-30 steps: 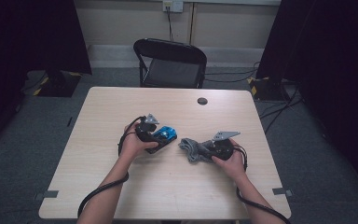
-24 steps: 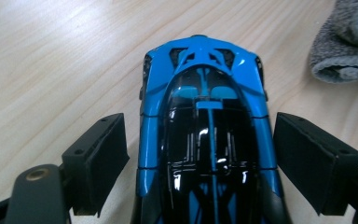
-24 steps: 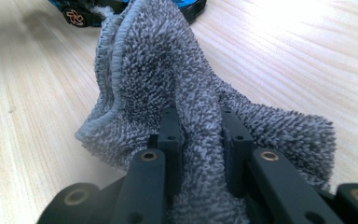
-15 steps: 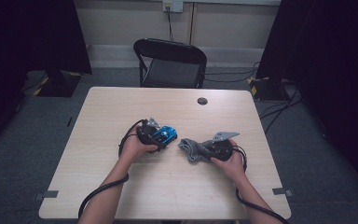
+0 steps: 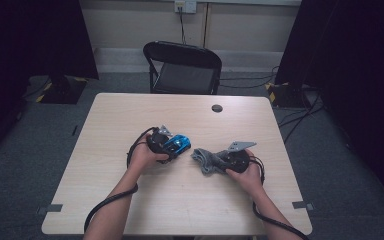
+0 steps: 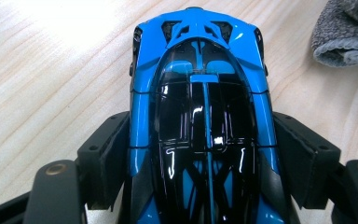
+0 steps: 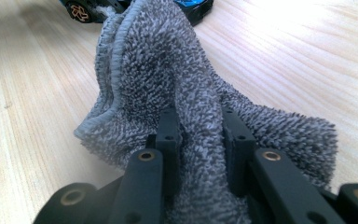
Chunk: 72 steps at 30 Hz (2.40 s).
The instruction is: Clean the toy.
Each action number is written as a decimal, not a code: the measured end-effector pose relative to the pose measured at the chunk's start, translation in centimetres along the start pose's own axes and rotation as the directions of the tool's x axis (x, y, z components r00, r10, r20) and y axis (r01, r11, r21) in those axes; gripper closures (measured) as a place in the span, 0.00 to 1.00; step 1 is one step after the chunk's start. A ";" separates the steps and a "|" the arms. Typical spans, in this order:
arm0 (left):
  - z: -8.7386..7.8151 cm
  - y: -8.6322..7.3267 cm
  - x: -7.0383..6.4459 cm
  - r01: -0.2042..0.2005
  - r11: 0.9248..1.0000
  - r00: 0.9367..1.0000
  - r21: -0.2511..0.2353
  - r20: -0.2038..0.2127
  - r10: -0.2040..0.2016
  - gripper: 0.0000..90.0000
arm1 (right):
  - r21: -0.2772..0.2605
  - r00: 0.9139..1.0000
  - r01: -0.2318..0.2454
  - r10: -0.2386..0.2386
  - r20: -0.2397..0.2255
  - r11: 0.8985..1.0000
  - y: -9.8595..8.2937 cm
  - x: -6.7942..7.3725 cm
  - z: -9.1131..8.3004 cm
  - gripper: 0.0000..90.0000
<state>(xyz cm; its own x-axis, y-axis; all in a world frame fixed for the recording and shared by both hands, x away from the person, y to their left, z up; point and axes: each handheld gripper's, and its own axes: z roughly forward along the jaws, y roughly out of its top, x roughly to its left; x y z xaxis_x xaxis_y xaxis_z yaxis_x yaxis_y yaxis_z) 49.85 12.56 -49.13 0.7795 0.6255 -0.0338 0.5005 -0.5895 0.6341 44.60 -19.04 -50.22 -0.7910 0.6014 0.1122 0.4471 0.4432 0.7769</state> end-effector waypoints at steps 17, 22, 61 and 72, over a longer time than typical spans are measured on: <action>-0.2 -0.2 0.1 0.034 0.999 0.999 -0.005 0.012 -0.034 0.29 | 0.000 1.000 -0.003 0.003 -0.007 1.000 0.0 -0.1 0.0 0.81; -0.2 0.0 0.2 0.040 0.999 0.999 -0.001 0.008 -0.040 0.28 | -0.001 1.000 -0.006 0.006 -0.010 1.000 0.0 -0.1 0.0 0.80; -0.6 0.8 -0.6 0.045 0.999 0.998 0.011 -0.042 -0.045 0.29 | -0.001 1.000 -0.006 0.006 -0.004 1.000 0.0 0.0 0.0 0.81; -1.6 0.4 -0.9 0.017 0.999 0.999 0.027 -0.033 -0.016 0.31 | -0.003 1.000 -0.016 0.016 -0.001 1.000 0.0 0.0 0.0 0.82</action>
<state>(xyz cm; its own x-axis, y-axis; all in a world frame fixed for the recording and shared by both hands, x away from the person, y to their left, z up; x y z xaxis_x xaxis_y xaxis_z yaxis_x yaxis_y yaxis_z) 48.75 12.54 -47.57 0.7581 0.6519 -0.0184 0.5240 -0.5922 0.6122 44.62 -19.05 -50.21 -0.7842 0.6078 0.1246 0.4582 0.4319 0.7769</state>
